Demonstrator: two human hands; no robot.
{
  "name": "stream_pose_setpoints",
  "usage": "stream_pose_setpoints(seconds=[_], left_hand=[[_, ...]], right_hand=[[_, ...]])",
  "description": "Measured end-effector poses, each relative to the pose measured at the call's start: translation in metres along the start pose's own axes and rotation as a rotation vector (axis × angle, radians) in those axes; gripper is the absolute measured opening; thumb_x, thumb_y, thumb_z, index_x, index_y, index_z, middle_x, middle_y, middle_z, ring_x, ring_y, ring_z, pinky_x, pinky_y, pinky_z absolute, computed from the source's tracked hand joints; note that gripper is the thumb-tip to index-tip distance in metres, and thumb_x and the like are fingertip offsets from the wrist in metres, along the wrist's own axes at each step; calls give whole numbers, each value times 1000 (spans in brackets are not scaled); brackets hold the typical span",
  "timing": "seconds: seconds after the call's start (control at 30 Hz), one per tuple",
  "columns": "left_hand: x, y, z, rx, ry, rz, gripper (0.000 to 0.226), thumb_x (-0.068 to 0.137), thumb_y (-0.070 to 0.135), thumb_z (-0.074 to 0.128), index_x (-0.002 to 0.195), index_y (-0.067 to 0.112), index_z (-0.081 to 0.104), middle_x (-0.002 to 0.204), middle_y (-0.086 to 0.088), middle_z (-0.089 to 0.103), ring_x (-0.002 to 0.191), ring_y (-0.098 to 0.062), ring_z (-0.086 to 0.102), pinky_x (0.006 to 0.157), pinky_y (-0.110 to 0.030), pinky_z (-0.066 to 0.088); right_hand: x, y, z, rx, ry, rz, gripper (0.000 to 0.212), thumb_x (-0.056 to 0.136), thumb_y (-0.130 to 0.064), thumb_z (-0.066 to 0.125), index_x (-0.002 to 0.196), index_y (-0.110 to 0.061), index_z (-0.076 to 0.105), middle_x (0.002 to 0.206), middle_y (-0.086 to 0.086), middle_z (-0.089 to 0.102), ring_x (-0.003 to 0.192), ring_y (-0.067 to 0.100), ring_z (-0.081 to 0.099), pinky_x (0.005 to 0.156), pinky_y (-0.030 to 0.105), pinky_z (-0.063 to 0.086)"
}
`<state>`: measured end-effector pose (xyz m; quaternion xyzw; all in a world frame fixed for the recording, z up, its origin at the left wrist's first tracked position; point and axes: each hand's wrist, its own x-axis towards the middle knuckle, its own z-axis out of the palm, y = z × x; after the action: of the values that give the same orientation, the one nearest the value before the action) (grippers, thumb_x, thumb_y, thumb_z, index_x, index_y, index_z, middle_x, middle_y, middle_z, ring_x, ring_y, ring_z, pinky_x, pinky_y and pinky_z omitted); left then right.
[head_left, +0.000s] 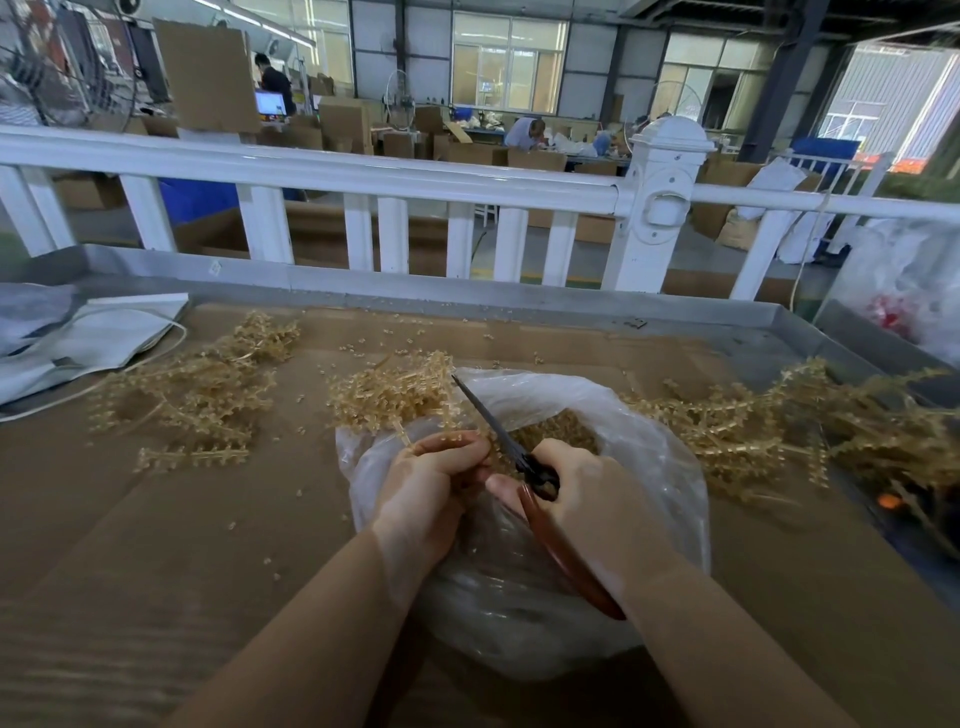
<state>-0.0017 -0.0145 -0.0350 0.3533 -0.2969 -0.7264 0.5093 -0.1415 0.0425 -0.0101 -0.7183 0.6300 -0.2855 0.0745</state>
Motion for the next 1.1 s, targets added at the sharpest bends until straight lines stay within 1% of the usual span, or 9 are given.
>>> stream_pose_setpoints(seconds=[0.13,0.23,0.37,0.5,0.63,0.7,0.83,0.97,1.1], left_hand=[[1,-2,0,-30,13,25,16,62,4,68,78,3,64,65,-9,63,58,-18,62,61,-25,57],[2,-4,0,-75,50,32,11,69,-1,67,79,4,66,64,-7,66,57,-15,65,60,-24,58],[3,-5,1,-106,69,27,12,72,-4,65,83,2,65,66,-8,67,59,-16,66,71,-30,58],[2,-4,3,-138,73,32,16,83,-11,56,81,0,66,68,-11,68,60,-18,69,70,-30,59],[0,-1,1,-162,8,3,26,85,-17,44,98,-4,63,80,-16,70,70,-21,71,72,-29,59],[0,-1,2,-146,-14,2,28,86,-17,43,108,-6,56,81,-16,72,72,-23,72,72,-29,59],[-3,0,3,-96,-42,3,15,88,-9,46,96,-1,55,83,-17,73,75,-24,73,66,-28,59],[-4,-1,1,-83,-75,1,11,86,-5,51,91,2,56,89,-17,73,80,-23,72,73,-31,59],[-5,-2,3,-28,-74,31,21,67,-4,61,87,2,63,87,-12,70,77,-20,69,69,-30,59]], right_hand=[[3,3,-3,177,20,80,34,84,-62,53,76,-29,53,63,-10,55,58,0,54,56,13,37],[5,7,-6,240,58,134,26,85,-52,60,80,-27,56,70,-10,58,67,4,56,61,17,38],[5,10,-7,259,58,159,16,84,-31,71,92,-22,60,86,-5,64,81,10,61,69,18,46],[6,8,-7,280,89,169,16,83,-22,72,92,-23,59,86,-6,64,82,11,60,69,17,46],[6,6,-4,292,142,170,16,86,-21,70,97,-23,60,84,-10,64,81,7,60,67,12,46],[6,4,-3,333,183,159,17,86,-19,70,102,-21,62,84,-9,65,81,6,62,71,19,51],[8,1,-2,415,237,137,22,83,-11,72,101,-19,63,85,-6,67,82,10,65,76,25,54],[12,0,0,399,209,141,26,79,-10,75,91,-27,59,78,-13,63,76,4,62,66,9,47],[17,3,-2,435,279,192,25,82,-5,70,97,-21,60,79,-4,64,72,14,61,65,23,46]])
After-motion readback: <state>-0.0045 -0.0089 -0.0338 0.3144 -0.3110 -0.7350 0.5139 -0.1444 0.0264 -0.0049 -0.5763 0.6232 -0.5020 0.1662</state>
